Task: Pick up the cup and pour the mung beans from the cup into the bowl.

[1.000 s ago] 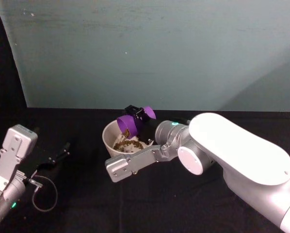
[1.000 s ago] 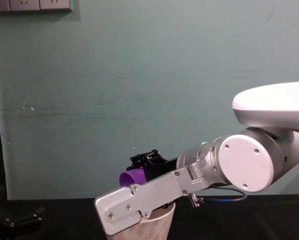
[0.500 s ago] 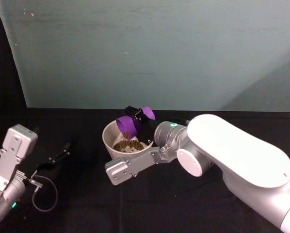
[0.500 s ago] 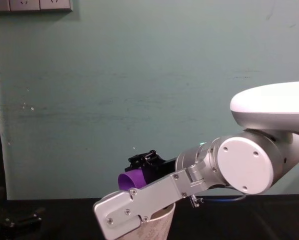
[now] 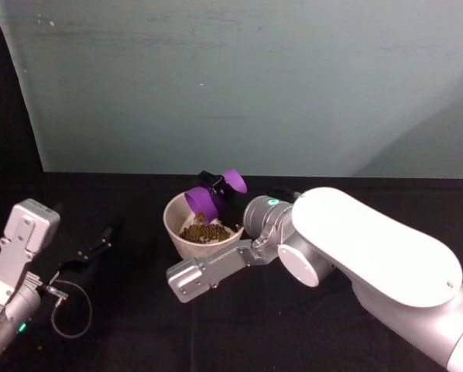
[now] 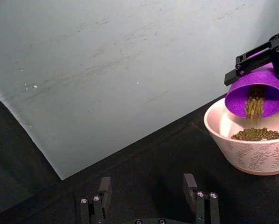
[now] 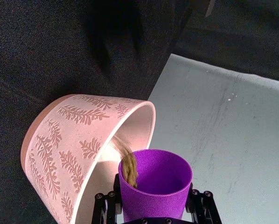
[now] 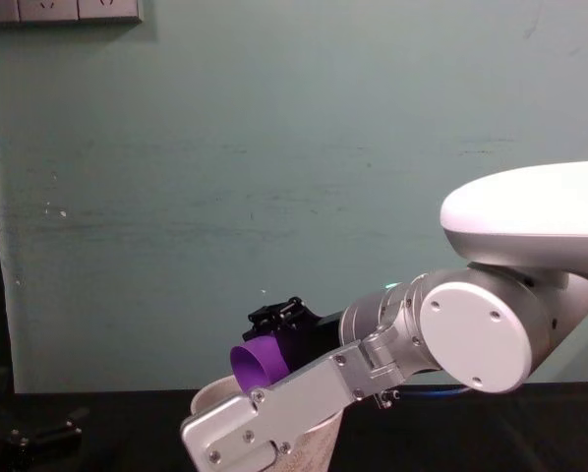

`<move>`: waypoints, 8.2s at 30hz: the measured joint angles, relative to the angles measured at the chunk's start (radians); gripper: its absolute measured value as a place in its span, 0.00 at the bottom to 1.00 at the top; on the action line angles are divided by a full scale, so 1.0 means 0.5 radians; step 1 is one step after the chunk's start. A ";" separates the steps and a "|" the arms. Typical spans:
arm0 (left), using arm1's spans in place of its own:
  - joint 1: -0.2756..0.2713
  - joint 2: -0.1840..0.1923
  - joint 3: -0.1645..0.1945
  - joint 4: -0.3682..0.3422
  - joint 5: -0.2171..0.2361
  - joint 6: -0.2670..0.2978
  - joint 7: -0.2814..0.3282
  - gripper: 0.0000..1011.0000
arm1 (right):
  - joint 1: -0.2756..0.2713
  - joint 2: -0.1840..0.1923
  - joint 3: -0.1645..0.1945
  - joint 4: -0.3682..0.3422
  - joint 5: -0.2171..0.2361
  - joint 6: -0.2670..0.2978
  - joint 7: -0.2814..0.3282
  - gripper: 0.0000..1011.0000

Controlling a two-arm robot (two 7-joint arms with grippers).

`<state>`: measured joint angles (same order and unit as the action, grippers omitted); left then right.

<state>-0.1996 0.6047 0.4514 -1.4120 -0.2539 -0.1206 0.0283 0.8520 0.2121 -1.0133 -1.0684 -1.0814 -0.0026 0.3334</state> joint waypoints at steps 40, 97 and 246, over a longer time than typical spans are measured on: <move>0.000 0.000 0.000 0.000 0.000 0.000 0.000 1.00 | -0.016 0.025 -0.089 -0.107 -0.312 0.116 -0.019 0.73; 0.000 0.000 0.000 0.000 0.000 0.000 0.000 1.00 | -0.814 -0.066 1.287 -0.125 1.734 -0.311 -0.154 0.73; 0.000 0.000 0.000 0.000 0.000 0.000 0.000 1.00 | -0.910 -0.101 1.709 0.206 2.322 -0.551 -0.240 0.99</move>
<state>-0.1996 0.6047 0.4514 -1.4120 -0.2539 -0.1206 0.0283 0.3968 0.1615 -0.1588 -0.9653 0.0797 -0.2780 0.2133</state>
